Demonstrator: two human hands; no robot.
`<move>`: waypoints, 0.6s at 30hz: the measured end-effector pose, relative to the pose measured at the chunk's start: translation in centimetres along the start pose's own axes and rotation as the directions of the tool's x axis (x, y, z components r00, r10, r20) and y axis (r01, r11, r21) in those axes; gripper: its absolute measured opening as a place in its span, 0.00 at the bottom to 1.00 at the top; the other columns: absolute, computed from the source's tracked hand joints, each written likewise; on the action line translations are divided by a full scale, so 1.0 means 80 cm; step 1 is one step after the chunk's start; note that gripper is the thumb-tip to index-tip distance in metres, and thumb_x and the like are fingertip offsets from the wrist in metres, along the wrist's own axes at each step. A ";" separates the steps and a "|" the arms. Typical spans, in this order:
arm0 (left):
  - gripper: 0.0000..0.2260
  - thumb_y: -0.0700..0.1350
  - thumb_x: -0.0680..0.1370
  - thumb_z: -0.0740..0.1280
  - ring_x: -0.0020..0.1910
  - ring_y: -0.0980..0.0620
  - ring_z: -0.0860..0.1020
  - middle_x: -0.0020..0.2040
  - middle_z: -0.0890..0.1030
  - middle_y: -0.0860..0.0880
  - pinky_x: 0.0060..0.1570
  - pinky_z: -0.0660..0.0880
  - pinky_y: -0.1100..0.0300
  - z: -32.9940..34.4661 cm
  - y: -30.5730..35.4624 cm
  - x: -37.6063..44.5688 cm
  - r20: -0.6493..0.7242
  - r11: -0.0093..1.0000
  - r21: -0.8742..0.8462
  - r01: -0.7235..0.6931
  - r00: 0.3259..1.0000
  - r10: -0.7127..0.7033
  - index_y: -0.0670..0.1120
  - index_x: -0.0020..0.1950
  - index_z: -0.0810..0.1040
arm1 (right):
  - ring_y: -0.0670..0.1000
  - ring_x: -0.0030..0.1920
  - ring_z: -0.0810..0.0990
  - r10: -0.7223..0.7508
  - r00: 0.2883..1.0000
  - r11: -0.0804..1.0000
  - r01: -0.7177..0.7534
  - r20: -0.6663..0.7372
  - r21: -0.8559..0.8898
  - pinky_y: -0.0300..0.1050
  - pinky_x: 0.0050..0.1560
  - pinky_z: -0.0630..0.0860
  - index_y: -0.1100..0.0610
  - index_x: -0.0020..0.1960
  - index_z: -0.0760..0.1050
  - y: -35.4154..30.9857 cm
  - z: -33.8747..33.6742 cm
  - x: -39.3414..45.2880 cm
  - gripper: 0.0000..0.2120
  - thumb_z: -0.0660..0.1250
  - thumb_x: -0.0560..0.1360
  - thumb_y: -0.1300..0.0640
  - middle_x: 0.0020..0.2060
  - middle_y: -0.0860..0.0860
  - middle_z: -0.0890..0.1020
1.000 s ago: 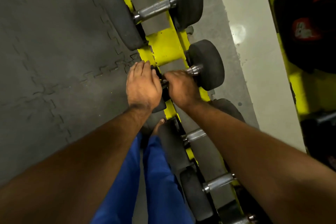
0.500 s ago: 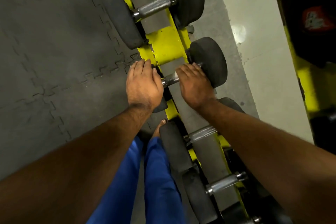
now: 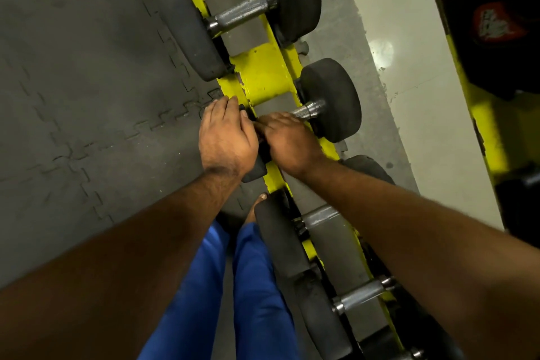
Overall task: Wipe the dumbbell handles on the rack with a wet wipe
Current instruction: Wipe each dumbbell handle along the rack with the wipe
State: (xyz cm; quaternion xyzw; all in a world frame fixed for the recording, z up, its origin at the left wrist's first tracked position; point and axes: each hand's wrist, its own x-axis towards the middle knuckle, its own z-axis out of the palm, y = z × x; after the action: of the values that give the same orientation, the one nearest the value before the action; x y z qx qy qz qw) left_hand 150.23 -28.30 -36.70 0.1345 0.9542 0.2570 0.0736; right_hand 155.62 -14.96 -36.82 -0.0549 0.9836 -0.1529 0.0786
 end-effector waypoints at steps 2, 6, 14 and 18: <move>0.22 0.48 0.81 0.53 0.64 0.40 0.74 0.63 0.78 0.38 0.71 0.66 0.47 0.000 0.001 -0.001 0.001 1.000 -0.002 0.003 1.000 -0.003 0.36 0.66 0.76 | 0.59 0.55 0.82 0.103 0.994 0.994 -0.105 -0.040 -0.035 0.53 0.63 0.74 0.61 0.56 0.81 0.026 -0.007 -0.006 0.15 0.61 0.73 0.62 0.53 0.58 0.84; 0.22 0.48 0.81 0.53 0.65 0.40 0.74 0.63 0.78 0.38 0.71 0.66 0.47 -0.002 0.001 -0.001 0.007 1.000 -0.001 0.015 1.000 -0.015 0.36 0.66 0.76 | 0.60 0.60 0.78 0.141 0.982 0.990 -0.137 0.124 -0.038 0.55 0.69 0.68 0.62 0.61 0.78 -0.018 0.000 -0.005 0.18 0.62 0.73 0.61 0.56 0.59 0.81; 0.22 0.48 0.81 0.53 0.64 0.40 0.75 0.63 0.79 0.38 0.70 0.67 0.46 -0.002 0.001 -0.001 0.006 1.000 -0.006 0.011 1.000 -0.011 0.36 0.66 0.76 | 0.61 0.75 0.65 0.282 0.946 0.952 -0.254 0.161 -0.171 0.57 0.77 0.56 0.65 0.72 0.69 0.002 -0.015 -0.018 0.25 0.56 0.81 0.52 0.71 0.63 0.71; 0.22 0.48 0.81 0.53 0.64 0.40 0.74 0.63 0.78 0.38 0.69 0.67 0.45 -0.002 0.000 0.000 0.014 1.000 -0.010 0.005 1.000 -0.005 0.36 0.66 0.76 | 0.59 0.79 0.53 0.243 0.945 0.963 -0.208 0.219 -0.173 0.54 0.79 0.45 0.63 0.78 0.57 0.005 -0.018 -0.026 0.32 0.54 0.82 0.44 0.77 0.61 0.61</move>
State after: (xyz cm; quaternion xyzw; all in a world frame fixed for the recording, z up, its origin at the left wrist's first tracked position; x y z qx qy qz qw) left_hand 150.21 -28.37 -36.53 0.1337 0.9526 0.2608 0.0815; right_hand 157.42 -13.86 -35.33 0.0347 0.9754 -0.0619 0.2086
